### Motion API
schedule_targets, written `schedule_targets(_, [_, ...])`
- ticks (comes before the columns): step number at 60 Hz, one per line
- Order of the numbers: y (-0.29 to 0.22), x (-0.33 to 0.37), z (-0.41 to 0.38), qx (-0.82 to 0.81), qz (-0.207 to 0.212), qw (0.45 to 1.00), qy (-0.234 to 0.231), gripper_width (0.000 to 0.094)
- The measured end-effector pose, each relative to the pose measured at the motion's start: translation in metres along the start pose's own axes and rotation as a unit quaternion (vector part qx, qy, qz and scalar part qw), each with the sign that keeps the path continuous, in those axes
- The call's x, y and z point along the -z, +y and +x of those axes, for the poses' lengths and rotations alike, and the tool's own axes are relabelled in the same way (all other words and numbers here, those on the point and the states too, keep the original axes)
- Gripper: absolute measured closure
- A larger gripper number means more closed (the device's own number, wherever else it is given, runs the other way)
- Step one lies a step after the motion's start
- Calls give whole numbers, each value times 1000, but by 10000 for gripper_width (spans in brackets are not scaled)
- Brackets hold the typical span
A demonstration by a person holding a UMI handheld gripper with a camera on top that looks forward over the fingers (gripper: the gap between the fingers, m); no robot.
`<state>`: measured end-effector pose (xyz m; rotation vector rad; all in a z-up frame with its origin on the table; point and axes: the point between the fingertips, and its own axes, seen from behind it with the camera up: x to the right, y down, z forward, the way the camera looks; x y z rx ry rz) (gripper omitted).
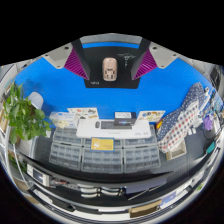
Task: Arrange mouse
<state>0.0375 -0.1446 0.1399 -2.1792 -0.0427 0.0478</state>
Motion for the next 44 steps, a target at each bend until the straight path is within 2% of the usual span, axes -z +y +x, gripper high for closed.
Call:
schedule_targets(14, [-4, 78, 2, 9, 40, 999, -12, 103])
schedule_targets(24, [14, 118, 8, -4, 49, 999, -17, 105])
schedule_targets(44, [23, 162, 15, -14, 72, 997, -21, 113])
